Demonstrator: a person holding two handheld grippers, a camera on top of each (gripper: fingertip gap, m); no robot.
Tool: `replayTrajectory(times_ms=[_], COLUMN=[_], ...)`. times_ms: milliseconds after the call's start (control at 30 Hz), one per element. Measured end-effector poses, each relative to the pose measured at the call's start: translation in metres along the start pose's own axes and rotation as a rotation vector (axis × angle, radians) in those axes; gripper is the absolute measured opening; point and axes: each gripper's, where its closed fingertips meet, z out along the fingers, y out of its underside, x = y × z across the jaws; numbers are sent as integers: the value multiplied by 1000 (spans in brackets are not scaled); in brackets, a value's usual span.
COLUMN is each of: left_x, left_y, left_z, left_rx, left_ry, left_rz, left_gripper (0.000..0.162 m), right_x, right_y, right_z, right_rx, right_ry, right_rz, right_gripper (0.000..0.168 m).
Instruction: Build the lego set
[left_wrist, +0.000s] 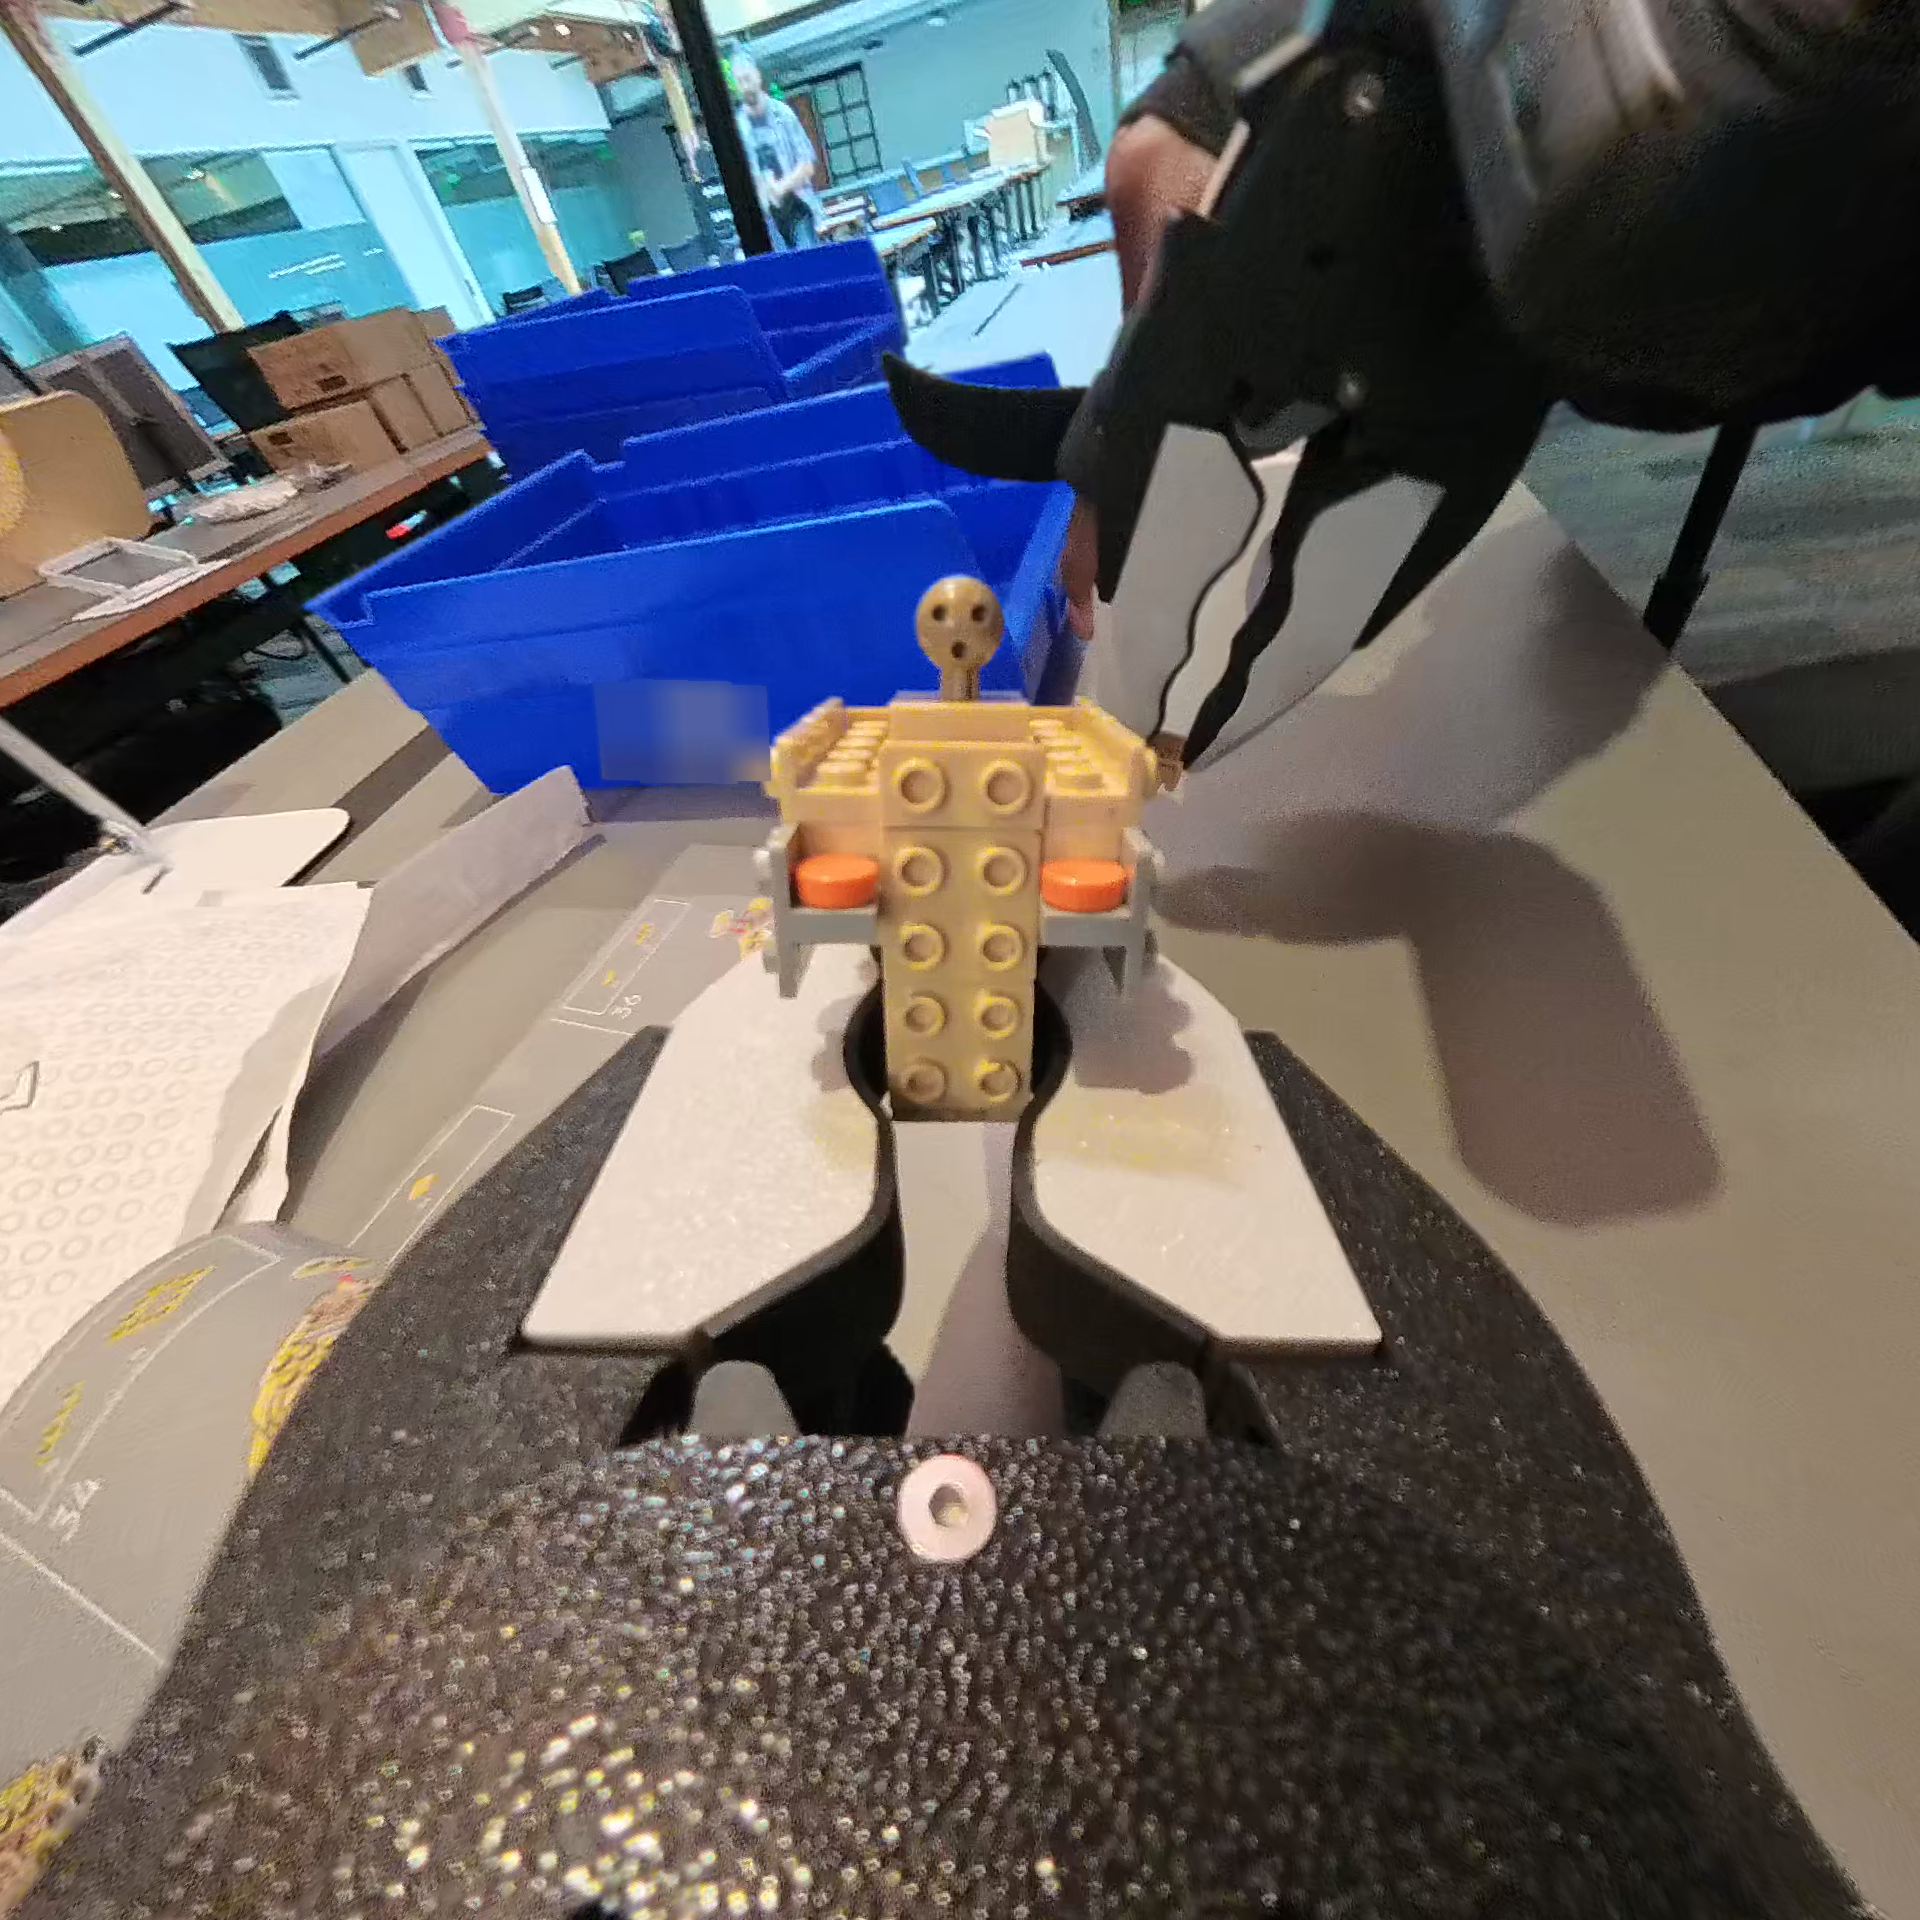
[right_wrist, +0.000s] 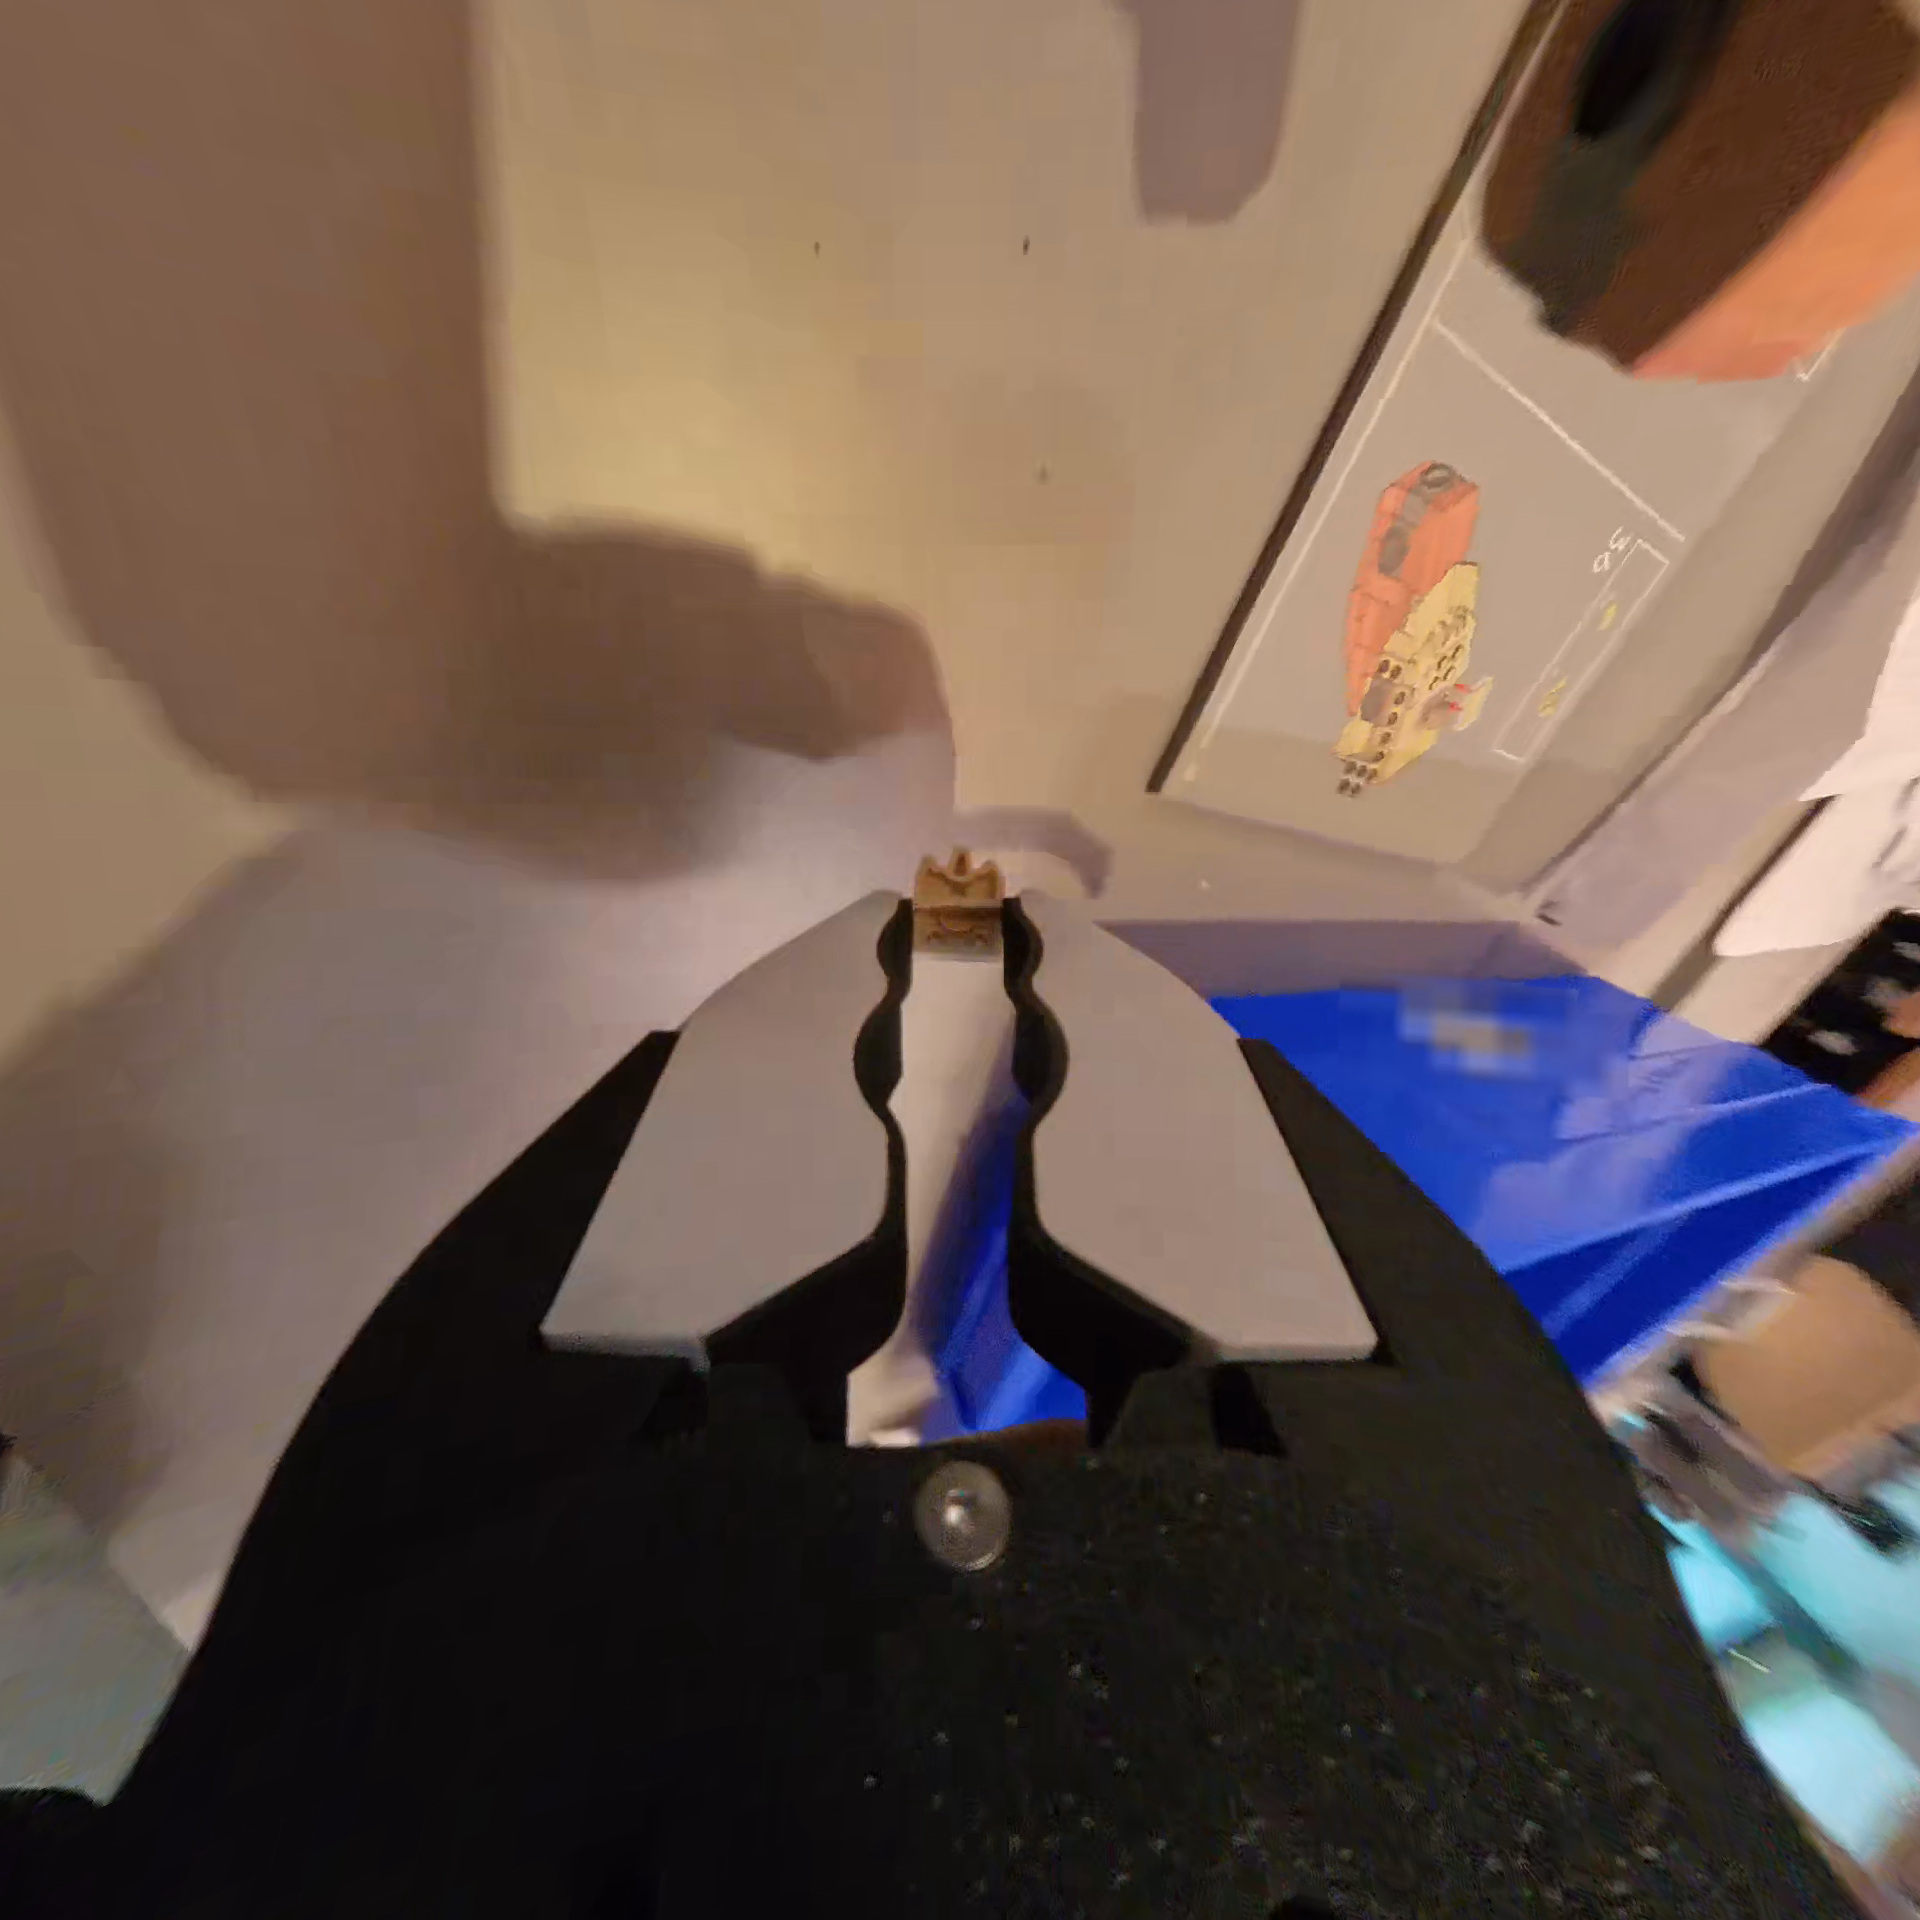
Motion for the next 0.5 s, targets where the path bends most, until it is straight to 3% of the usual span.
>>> replayTrajectory(times_ms=[100, 200, 333, 500], left_x=[-6, -8, -8, -6], left_y=[-2, -1, -2, -2], left_z=[-3, -4, -5, -3], left_rx=[19, 11, 17, 20], left_ry=[-19, -33, -35, -20], left_rz=[-30, -26, -30, -63], left_gripper=[18, 18, 18, 18], right_x=[-1, -11, -5, -14], right_y=[-3, -22, -31, -27], right_z=[3, 4, -7, -16], right_rx=[-109, -48, 119, 436], right_ry=[16, -14, -2, -123], right_rz=[-162, -220, -87, 181], right_gripper=[16, 28, 43, 36])
